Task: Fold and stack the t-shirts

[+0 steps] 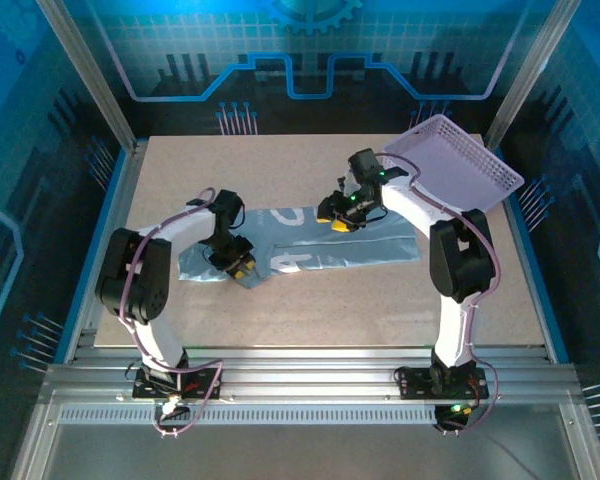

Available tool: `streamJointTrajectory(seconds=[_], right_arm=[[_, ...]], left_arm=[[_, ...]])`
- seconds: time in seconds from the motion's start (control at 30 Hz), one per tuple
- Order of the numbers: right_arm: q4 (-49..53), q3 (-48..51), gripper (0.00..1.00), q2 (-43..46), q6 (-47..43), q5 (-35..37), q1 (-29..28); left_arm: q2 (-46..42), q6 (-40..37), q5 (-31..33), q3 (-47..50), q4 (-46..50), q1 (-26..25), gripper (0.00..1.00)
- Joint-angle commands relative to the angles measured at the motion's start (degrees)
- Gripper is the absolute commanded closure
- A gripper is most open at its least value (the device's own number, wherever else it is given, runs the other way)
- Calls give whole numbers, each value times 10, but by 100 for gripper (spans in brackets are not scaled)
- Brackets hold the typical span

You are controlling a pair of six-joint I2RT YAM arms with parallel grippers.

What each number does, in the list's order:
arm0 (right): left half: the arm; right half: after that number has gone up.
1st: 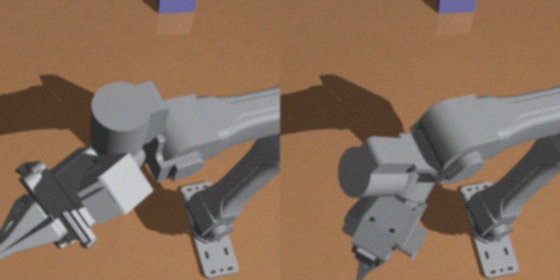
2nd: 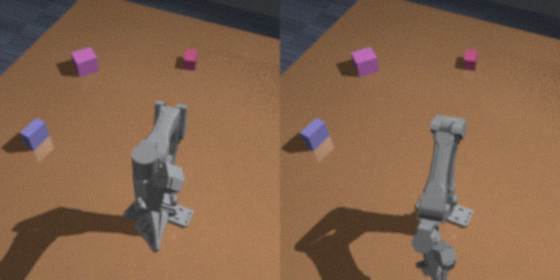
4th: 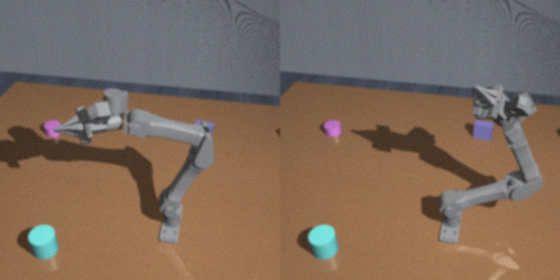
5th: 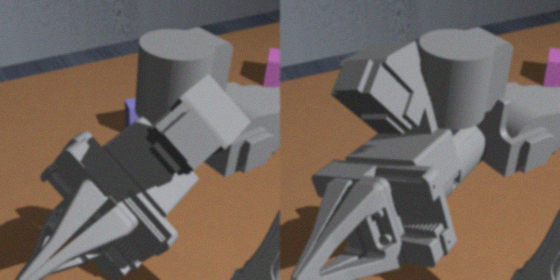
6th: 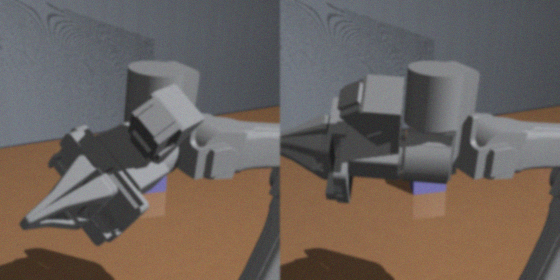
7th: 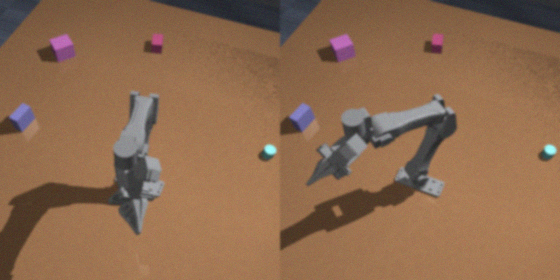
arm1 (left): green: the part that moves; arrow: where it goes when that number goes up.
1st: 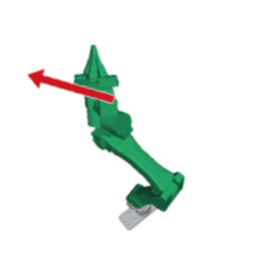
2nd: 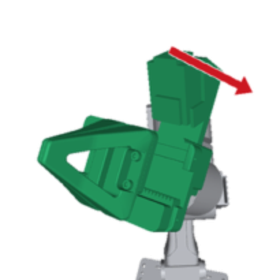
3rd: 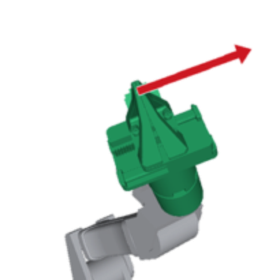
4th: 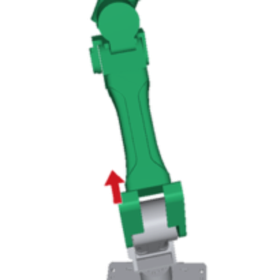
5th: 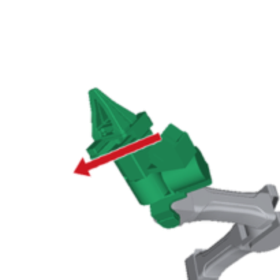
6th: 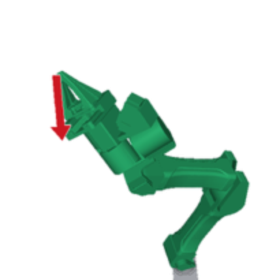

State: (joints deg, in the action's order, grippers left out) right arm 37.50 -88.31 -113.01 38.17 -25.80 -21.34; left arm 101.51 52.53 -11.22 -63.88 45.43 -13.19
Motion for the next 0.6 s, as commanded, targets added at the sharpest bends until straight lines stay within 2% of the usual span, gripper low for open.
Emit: streamJointTrajectory(seconds=[0.0, 0.1, 0.33, 0.57], right_arm=[[-12, 5, 49, 20, 5, -20, -4], [-6, 3, 49, 20, 2, -17, -4], [-4, 2, 49, 17, 1, -14, -6], [6, -5, 49, 7, -5, -14, -12]], left_arm=[[5, 1, 19, 2, -3, 2, 81], [-22, 5, 30, 15, 1, 1, 100], [-158, 19, 91, 88, 72, 3, 100], [-271, 27, 136, 150, 123, 32, 100]])
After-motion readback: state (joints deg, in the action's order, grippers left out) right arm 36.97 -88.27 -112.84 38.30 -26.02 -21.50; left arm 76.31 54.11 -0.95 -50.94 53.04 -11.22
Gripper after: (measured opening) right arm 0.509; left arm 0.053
